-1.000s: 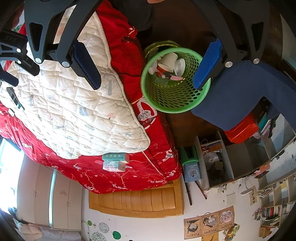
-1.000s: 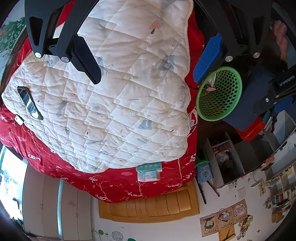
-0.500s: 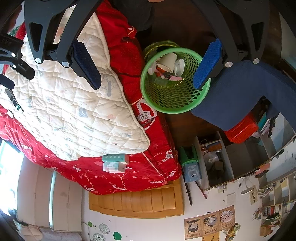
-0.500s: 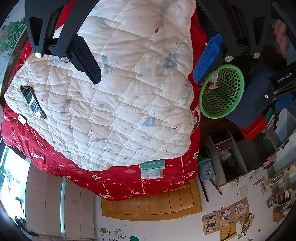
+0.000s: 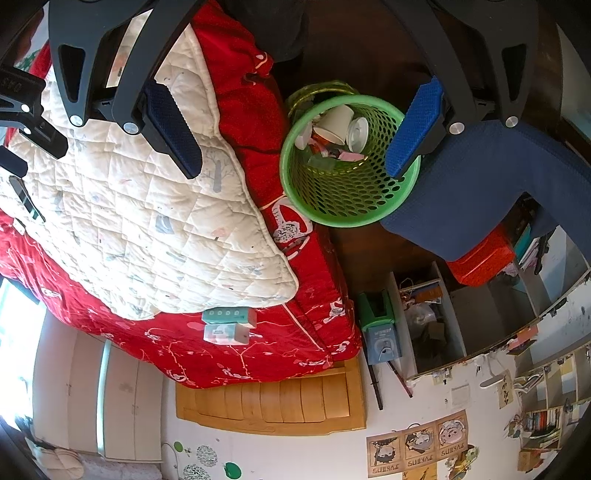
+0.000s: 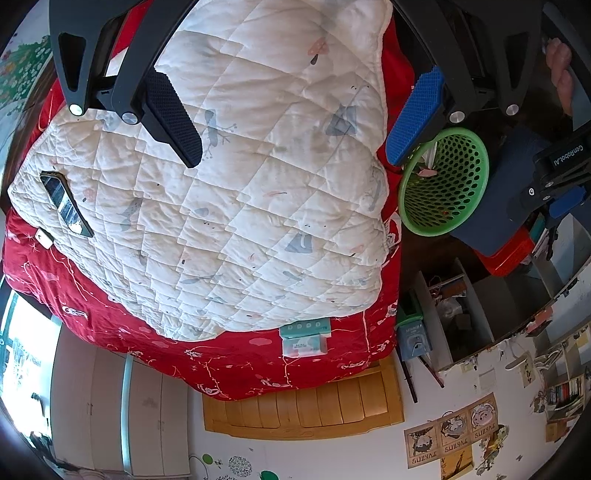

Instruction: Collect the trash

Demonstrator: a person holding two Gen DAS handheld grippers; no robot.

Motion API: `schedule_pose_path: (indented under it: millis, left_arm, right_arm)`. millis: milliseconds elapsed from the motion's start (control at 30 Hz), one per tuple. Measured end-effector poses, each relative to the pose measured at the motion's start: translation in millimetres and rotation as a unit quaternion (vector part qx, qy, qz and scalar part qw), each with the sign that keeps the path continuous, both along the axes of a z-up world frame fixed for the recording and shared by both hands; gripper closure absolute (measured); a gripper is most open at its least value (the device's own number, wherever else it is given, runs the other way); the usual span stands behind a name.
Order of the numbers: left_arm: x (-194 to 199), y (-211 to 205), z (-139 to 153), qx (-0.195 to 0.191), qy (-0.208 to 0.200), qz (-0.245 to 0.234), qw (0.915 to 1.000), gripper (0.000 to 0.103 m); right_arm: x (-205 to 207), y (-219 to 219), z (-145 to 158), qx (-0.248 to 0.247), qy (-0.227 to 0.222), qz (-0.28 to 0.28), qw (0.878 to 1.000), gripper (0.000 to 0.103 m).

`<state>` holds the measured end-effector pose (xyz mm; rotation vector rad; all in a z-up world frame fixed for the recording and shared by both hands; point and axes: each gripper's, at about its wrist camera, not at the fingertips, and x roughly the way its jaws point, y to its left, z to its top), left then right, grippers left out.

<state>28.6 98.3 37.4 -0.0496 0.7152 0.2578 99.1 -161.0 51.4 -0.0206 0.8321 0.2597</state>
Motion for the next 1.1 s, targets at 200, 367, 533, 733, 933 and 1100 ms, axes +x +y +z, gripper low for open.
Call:
schedule_pose_path:
  millis: [200,367,533,733,933,1100]
  left_arm:
    - [0.1,0.2,-0.7,0.002,0.000,0.002,1.0000,0.005]
    - [-0.1,-0.8,-0.5,0.002,0.000,0.001,1.0000,0.005]
    - [-0.2,-2.3,-1.4,0.004,0.000,-0.001,1.0000,0.005]
    - [0.3,-2.0,-2.0,0.003,-0.003,-0.003,1.0000,0.005]
    - [1.5,-2.5,-2.2,-0.002,-0.002,-0.002,1.0000,0.005]
    - [2.1,-3.9,-3.0,-0.001,-0.003,-0.007,1.0000,0.005]
  right_arm:
    - [1.3,0.1,-1.4,-0.001,0.000,-0.001,1.000,0.007]
    - [1.5,0.1,-1.7,0.000,0.001,-0.002,1.000,0.007]
    - [1.7,0.6,-2.7,-0.001,0.002,-0.002,1.000,0.007]
    - [2.0,0.8,-3.4,0.000,0.002,-0.002,1.000,0.007]
    - [2.1,0.4,-4.3,0.000,0.003,-0.002,1.000,0.007]
    - [2.2,0.5,-5.3,0.000,0.002,-0.004,1.000,0.007]
